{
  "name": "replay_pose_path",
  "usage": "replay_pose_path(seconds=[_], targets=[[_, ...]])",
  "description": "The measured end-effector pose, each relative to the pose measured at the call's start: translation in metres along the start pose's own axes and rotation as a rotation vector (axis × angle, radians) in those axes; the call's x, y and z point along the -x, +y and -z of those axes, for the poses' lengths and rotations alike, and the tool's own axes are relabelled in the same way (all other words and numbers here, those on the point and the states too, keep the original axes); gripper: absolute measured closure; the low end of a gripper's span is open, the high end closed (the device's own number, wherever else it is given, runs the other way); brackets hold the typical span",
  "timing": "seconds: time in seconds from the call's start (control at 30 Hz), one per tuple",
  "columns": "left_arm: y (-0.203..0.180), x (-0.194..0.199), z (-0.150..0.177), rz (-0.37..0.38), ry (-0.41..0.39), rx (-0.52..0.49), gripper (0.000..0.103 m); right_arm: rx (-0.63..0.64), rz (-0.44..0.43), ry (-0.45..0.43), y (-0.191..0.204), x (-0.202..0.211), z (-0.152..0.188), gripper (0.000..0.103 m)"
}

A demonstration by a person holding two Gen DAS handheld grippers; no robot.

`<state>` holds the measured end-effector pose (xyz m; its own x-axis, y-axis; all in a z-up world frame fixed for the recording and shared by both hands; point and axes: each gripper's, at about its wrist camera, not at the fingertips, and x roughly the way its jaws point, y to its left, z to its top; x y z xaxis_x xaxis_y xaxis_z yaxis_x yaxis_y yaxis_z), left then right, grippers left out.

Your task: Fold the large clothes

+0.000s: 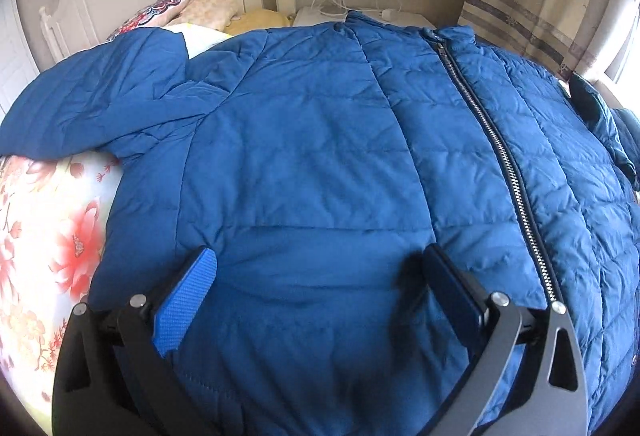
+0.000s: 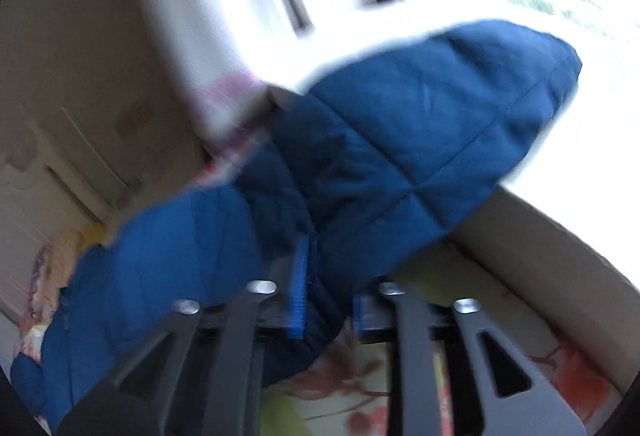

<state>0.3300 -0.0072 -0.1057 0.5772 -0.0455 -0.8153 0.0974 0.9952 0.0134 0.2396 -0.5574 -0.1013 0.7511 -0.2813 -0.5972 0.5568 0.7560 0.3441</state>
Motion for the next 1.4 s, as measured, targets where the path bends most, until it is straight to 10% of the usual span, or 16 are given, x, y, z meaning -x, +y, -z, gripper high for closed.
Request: replay_pose_path(seconds=[0.33, 0.53, 0.73, 0.9, 1.13, 1.4], targets=[[0.001, 0.002, 0.002, 0.007, -0.009, 0.006, 0.002, 0.741, -0.39, -0.069, 0.214, 0.101, 0.089, 0.088], [0.003, 0.003, 0.003, 0.018, -0.012, 0.012, 0.002, 0.96, -0.334, 0.306, 0.253, 0.057, 0.177, 0.051], [0.003, 0.003, 0.002, 0.019, -0.013, 0.012, 0.002, 0.778, -0.393, 0.267, 0.185, 0.109, 0.145, 0.034], [-0.007, 0.011, 0.001, -0.004, -0.042, -0.036, 0.006, 0.48, -0.204, 0.148, 0.089, 0.143, 0.12, 0.034], [-0.121, 0.063, -0.008, 0.037, -0.246, -0.408, 0.008, 0.116, -0.056, 0.162, -0.012, 0.122, 0.12, 0.038], [-0.291, 0.049, -0.011, -0.023, -0.349, -0.855, 0.007, 0.067, -0.077, 0.123, -0.026, 0.13, 0.116, 0.038]])
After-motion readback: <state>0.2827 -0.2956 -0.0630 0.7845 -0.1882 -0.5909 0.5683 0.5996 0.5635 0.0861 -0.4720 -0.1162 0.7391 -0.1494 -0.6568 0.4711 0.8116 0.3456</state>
